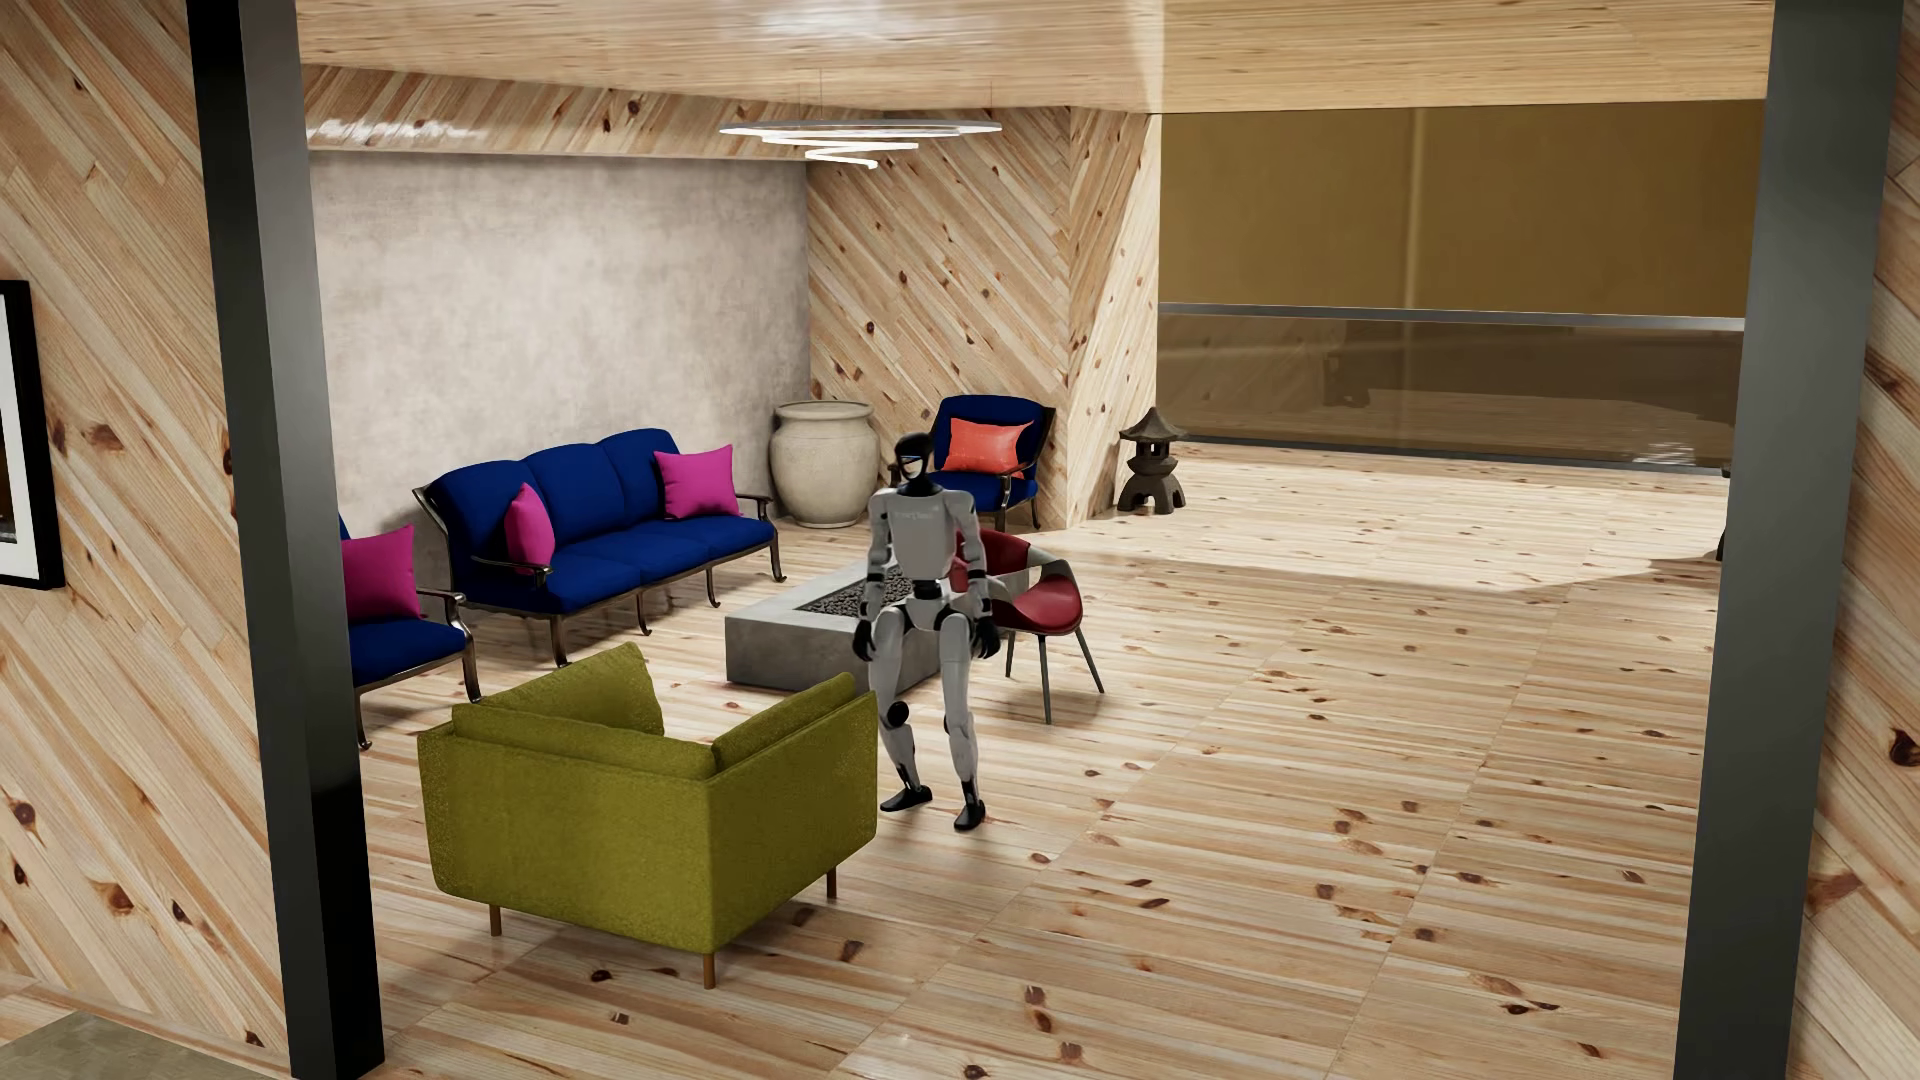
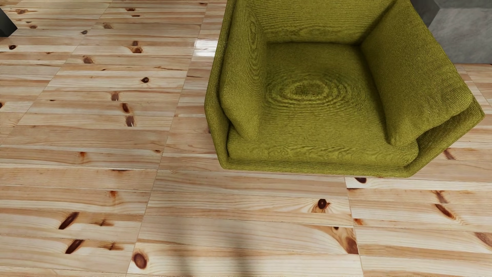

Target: Head to the armchair

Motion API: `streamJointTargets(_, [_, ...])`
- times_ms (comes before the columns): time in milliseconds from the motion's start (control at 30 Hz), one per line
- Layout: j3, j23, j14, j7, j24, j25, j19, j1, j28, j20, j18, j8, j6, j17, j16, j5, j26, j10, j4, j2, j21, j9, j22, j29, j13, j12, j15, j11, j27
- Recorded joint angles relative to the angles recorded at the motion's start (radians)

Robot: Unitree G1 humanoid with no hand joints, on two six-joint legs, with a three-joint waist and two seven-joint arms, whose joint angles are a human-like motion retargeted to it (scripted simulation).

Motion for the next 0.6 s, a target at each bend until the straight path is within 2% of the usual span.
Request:
streamJointTargets(200, [-0.010,-0.027,0.012,0.061,0.004,0.047,-0.015,0.057,0.008,0.003,-0.040,0.049,-0.011,-0.030,0.000,0.012,-0.010,-0.073,0.024,-0.013,0.035,0.002,0.014,-0.026,0.033,0.003,-0.028,0.020,-0.047])
streamJointTargets(267, [-0.015,-0.047,0.008,0.098,0.010,0.049,-0.025,0.064,0.005,-0.004,-0.025,0.088,-0.017,-0.029,0.014,0.043,0.002,-0.050,0.058,-0.014,0.038,0.001,0.041,-0.034,0.041,0.006,-0.032,0.017,-0.048])
streamJointTargets(333, [-0.011,-0.062,-0.020,0.131,0.017,0.037,-0.037,0.011,0.000,-0.006,0.005,0.130,-0.014,-0.026,0.034,0.087,0.012,0.100,0.123,-0.027,0.051,0.003,0.053,-0.034,0.043,0.008,-0.048,0.043,-0.049])
streamJointTargets(367, [-0.005,-0.072,0.004,0.150,0.012,0.031,-0.043,-0.033,0.002,0.001,0.047,0.152,-0.008,-0.027,0.036,0.110,0.013,0.204,0.164,-0.032,0.055,0.005,0.050,-0.032,0.045,0.008,-0.057,0.057,-0.050])
streamJointTargets(433, [0.019,-0.096,0.016,0.196,-0.002,0.028,-0.050,-0.109,0.013,0.011,0.233,0.197,0.007,-0.033,0.030,0.156,0.010,0.375,0.226,-0.033,0.047,0.008,0.038,-0.024,0.055,0.008,-0.071,0.075,-0.046])
streamJointTargets(467, [0.035,-0.112,0.009,0.148,-0.002,0.023,-0.052,-0.158,0.017,0.005,0.230,0.225,0.011,-0.040,0.025,0.173,0.004,0.446,0.189,-0.025,0.045,0.010,0.031,-0.018,0.060,0.009,-0.074,0.074,-0.043])
streamJointTargets(567, [0.060,-0.166,0.024,-0.037,0.003,0.005,-0.051,-0.260,0.011,-0.028,0.003,0.301,0.011,-0.065,0.014,0.202,-0.023,0.478,-0.044,0.004,0.058,0.011,-0.002,0.002,0.060,0.028,-0.082,0.060,-0.054])
streamJointTargets(600, [0.061,-0.184,0.027,-0.056,0.002,0.003,-0.051,-0.271,0.011,-0.035,-0.039,0.322,0.010,-0.072,0.011,0.207,-0.030,0.423,-0.099,0.012,0.063,0.010,-0.012,0.009,0.053,0.035,-0.085,0.054,-0.058])
